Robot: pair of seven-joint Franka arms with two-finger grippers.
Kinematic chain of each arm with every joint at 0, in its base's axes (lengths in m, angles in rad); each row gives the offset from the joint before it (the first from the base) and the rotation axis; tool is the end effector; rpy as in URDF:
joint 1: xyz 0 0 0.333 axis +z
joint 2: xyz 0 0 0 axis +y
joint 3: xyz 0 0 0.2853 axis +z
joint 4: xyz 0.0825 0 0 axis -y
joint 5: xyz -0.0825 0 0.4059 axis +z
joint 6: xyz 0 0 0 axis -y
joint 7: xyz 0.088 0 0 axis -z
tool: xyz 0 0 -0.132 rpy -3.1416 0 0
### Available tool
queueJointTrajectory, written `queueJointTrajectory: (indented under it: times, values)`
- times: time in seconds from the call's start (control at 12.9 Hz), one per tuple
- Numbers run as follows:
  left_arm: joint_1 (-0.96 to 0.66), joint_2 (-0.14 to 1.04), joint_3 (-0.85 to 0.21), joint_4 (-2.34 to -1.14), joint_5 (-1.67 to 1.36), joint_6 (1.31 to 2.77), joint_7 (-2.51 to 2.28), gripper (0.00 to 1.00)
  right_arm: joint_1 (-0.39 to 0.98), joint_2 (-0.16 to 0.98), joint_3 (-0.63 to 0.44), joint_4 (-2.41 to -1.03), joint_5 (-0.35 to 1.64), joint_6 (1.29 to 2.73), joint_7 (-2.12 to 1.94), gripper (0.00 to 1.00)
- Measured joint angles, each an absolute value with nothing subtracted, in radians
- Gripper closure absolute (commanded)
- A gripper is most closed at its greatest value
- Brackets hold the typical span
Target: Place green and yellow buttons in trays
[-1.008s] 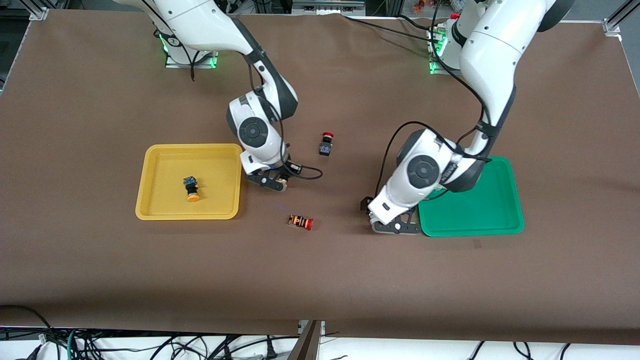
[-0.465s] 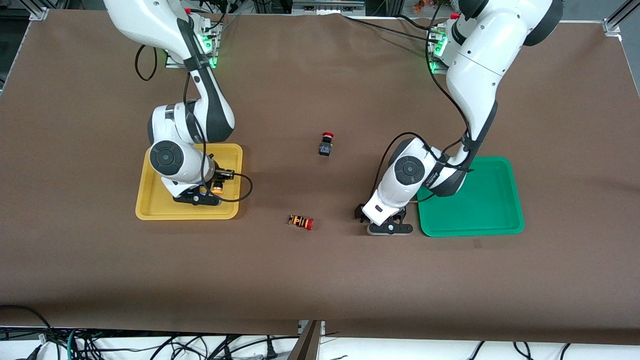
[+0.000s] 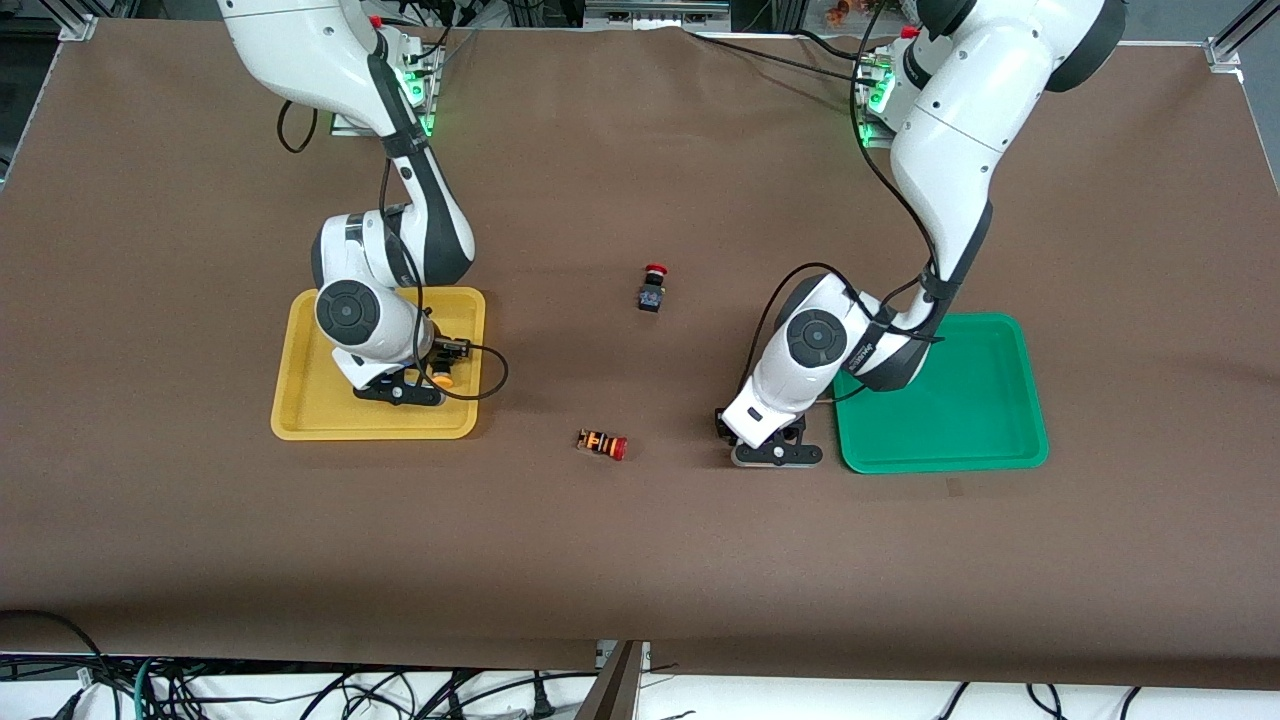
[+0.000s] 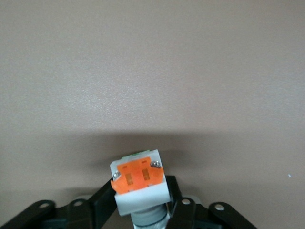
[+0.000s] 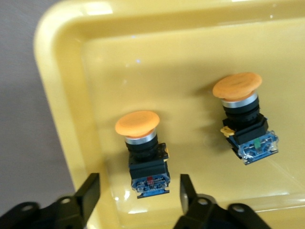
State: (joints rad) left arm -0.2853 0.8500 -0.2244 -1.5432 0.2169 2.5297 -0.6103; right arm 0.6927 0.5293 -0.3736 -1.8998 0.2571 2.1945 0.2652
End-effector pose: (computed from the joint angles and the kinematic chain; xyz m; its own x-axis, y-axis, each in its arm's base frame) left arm 0.6317 -0.3339 0.1113 0.9919 0.0269 0.1238 0.0136 -0.9941 0.1072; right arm 0.5716 0.1992 0.1556 0.9802 -0.0916 -0.1757 -0.0827 -0.9949 0.0572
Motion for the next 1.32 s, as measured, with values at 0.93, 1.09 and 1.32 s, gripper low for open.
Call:
queueJointTrajectory:
  times: [0.93,1.09,1.32]
  values:
    - [0.027,0.681,-0.204,-1.567,0.218,2.0,0.222,0.07,0.693,0.268,-0.458,-1.595,0.201,1.738,0.183,0.01]
    - [0.06,0.707,-0.205,-1.568,0.218,2.005,0.27,0.0,0.69,0.161,-0.463,-1.66,0.137,1.731,0.179,0.01]
    - [0.069,0.674,-0.222,-1.543,0.217,2.0,0.281,0.0,0.637,0.028,-0.44,-1.734,0.079,1.703,0.143,0.01]
